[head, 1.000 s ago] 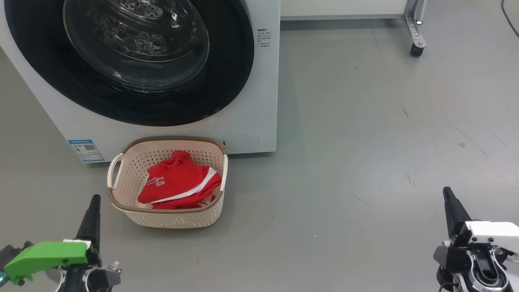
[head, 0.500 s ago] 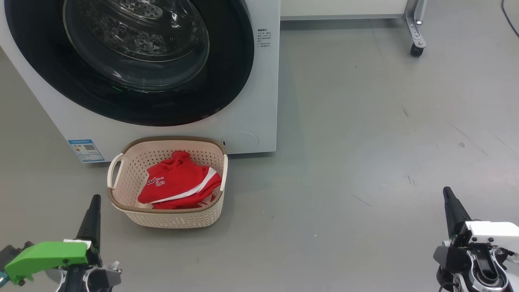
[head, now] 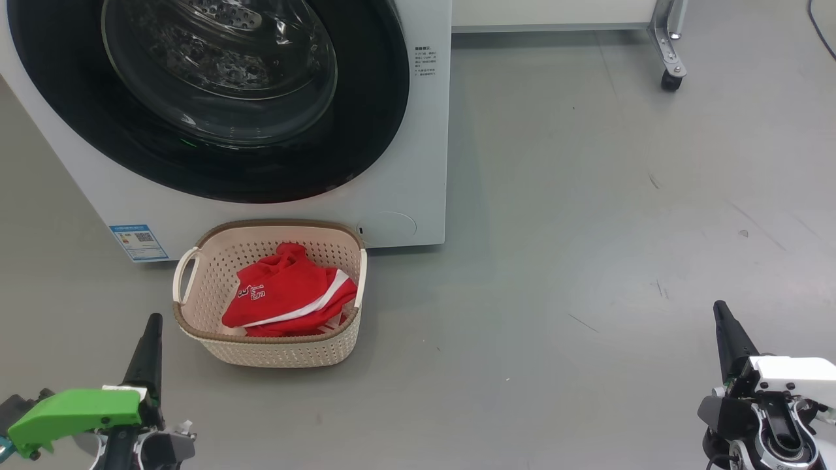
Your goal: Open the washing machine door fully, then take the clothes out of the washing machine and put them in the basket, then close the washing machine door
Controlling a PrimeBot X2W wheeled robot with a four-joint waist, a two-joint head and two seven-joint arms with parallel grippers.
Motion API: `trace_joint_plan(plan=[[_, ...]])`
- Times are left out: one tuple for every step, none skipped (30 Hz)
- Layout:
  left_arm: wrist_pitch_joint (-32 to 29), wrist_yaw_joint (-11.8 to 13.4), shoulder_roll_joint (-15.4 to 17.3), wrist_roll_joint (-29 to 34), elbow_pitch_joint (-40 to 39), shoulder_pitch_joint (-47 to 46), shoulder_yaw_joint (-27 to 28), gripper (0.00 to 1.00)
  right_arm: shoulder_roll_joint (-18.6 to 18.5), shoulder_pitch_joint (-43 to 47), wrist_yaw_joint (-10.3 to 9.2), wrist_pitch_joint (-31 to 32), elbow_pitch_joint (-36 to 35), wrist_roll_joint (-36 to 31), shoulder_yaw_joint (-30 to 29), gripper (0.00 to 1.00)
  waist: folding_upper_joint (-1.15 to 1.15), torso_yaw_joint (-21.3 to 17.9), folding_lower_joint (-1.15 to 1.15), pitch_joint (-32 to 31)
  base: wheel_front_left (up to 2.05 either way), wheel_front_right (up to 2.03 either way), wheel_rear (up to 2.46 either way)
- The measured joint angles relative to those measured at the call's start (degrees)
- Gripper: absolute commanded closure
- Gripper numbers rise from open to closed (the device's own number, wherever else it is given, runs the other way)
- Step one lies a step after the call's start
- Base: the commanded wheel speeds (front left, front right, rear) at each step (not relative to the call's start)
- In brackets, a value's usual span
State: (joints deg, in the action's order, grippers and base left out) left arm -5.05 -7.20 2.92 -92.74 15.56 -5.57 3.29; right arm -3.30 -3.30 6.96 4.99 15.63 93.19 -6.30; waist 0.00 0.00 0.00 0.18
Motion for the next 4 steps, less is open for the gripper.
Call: trace_joint_plan(plan=[[0.0, 0.0, 0.0, 0.0, 0.0, 0.0, 0.0, 1.00, 0.0, 0.0, 0.00, 0.0, 0.0, 0.0, 0.0, 1.00, 0.00, 0.0, 0.00, 0.0, 0.00, 0.00, 0.00], [0.0, 0.0, 0.0, 0.0, 0.0, 0.0, 0.0, 1.00, 0.0, 0.0, 0.00, 0.0, 0.0, 0.0, 0.0, 1.00, 0.00, 0.0, 0.00, 0.0, 0.00, 0.00, 0.00], [0.0, 0.0, 0.0, 0.0, 0.0, 0.0, 0.0, 1.00, 0.0, 0.0, 0.00, 0.0, 0.0, 0.0, 0.0, 1.00, 0.00, 0.0, 0.00, 0.0, 0.00, 0.00, 0.00], [0.0, 0.0, 0.0, 0.0, 0.0, 0.0, 0.0, 1.00, 0.0, 0.0, 0.00, 0.0, 0.0, 0.0, 0.0, 1.00, 0.00, 0.0, 0.00, 0.0, 0.00, 0.00, 0.00]])
